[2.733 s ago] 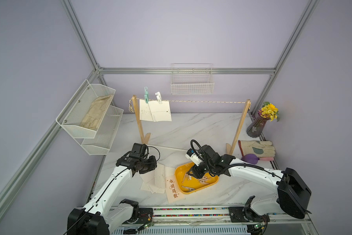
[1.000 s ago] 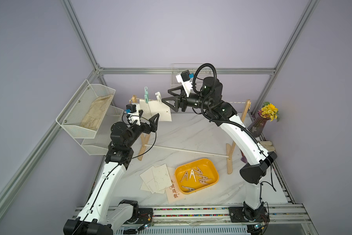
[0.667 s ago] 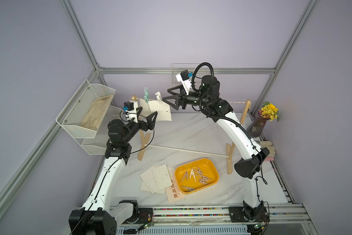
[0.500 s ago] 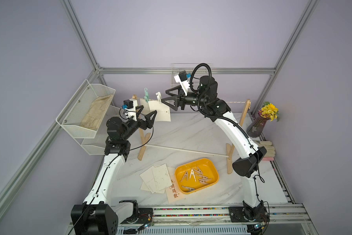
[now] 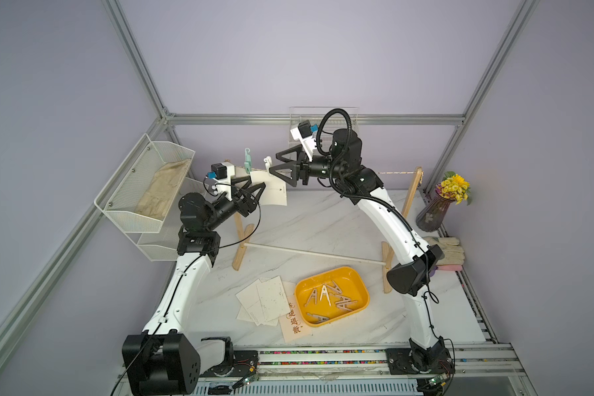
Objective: Remove the postcards from the strings
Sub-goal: Pinch the postcard on the clothesline, then remove the clamp from the clothesline.
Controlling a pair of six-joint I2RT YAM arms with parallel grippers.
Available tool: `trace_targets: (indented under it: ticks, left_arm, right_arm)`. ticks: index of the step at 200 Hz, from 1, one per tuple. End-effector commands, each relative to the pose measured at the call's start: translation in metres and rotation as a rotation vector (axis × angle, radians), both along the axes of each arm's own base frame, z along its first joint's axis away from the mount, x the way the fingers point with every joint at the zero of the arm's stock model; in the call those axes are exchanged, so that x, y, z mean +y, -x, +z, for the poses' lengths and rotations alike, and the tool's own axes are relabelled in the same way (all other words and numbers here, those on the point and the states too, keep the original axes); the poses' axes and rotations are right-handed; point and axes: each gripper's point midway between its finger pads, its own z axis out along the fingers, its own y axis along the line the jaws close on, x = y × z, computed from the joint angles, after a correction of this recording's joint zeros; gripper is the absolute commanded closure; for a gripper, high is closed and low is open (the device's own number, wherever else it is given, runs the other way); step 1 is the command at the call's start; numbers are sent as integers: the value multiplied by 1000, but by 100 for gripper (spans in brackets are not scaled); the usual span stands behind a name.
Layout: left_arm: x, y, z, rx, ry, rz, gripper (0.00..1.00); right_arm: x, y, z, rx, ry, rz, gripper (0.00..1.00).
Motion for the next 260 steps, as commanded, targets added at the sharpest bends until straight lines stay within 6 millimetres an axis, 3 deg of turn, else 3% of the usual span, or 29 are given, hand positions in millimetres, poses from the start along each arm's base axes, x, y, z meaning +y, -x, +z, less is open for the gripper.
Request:
trace_targets:
  ticks: [1, 98, 173, 260]
  left_arm:
    - [-2, 7, 24, -70, 11, -33, 52]
    - [-2, 1, 19, -42, 51, -51, 91]
    - [-4, 0, 19, -35, 70, -69, 97]
    - [-4, -3, 17, -22, 84, -70, 97]
  right_arm:
    - [0, 2, 7, -22, -21, 25, 19]
    - [8, 4, -3, -8, -15, 58, 20]
    - [24, 5, -13, -11, -8, 80, 20]
    - [38, 17, -13, -33, -25, 115, 42]
